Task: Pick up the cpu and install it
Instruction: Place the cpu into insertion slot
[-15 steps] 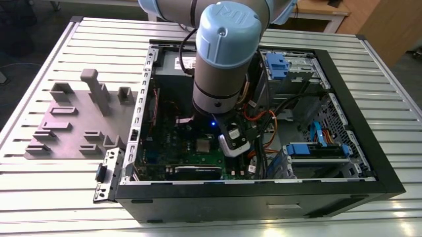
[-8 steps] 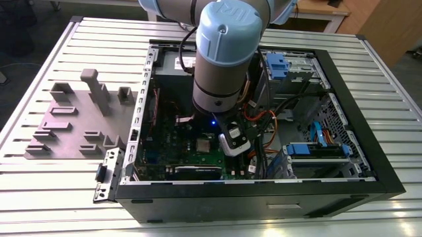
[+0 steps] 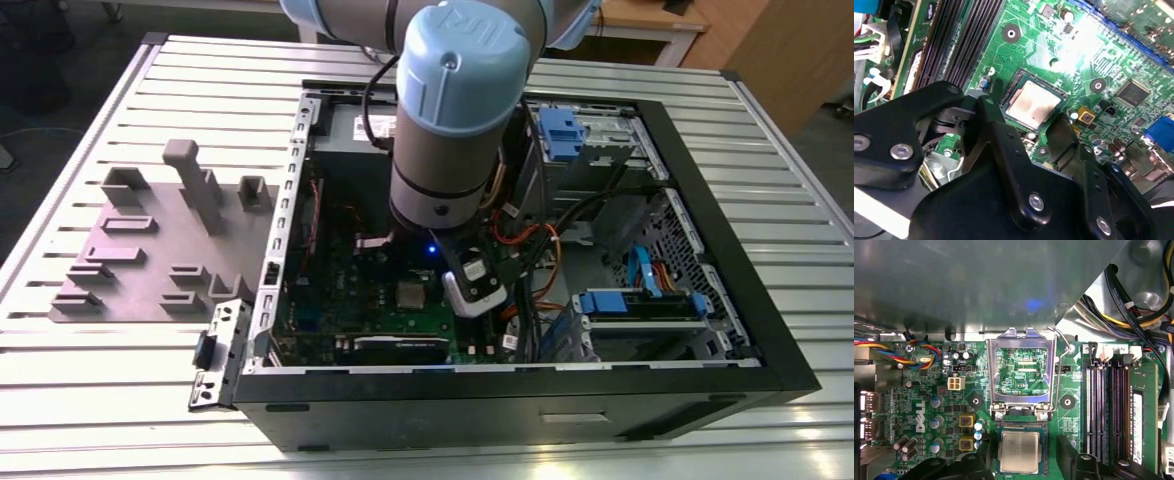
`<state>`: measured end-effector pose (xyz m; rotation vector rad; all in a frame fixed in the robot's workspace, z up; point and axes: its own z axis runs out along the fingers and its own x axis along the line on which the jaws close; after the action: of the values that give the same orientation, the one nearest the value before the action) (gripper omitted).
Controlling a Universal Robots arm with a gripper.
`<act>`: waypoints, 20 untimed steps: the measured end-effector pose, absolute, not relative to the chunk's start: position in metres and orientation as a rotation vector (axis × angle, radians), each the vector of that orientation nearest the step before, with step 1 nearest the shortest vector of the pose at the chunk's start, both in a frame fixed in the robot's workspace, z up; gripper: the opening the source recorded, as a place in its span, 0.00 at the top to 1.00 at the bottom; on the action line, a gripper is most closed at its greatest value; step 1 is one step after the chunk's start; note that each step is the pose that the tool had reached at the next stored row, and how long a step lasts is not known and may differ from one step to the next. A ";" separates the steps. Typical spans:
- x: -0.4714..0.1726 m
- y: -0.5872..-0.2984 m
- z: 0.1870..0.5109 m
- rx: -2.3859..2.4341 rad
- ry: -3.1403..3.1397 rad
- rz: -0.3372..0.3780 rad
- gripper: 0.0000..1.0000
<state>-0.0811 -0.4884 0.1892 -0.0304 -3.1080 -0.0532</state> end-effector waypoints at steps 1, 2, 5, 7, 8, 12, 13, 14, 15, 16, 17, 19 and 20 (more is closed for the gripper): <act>-0.081 -0.488 0.189 -0.030 -3.108 -0.053 0.38; -0.081 -0.488 0.189 -0.030 -3.108 -0.054 0.38; -0.081 -0.488 0.191 -0.030 -3.108 -0.055 0.38; -0.081 -0.488 0.192 -0.030 -3.108 -0.055 0.38; -0.081 -0.488 0.192 -0.030 -3.108 -0.055 0.38; -0.081 -0.488 0.192 -0.030 -3.108 -0.055 0.40; -0.081 -0.488 0.192 -0.030 -3.108 -0.055 0.40; -0.081 -0.488 0.192 -0.030 -3.108 -0.055 0.46; -0.081 -0.488 0.192 -0.031 -3.107 -0.055 0.52; -0.081 -0.488 0.192 -0.031 -3.107 -0.054 0.52; -0.081 -0.488 0.192 -0.031 -3.108 -0.054 0.58; -0.081 -0.488 0.192 -0.030 -3.108 -0.055 0.59; -0.081 -0.488 0.192 -0.030 -3.108 -0.055 0.59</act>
<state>-0.0810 -0.4884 0.1920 -0.0304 -3.1076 -0.0548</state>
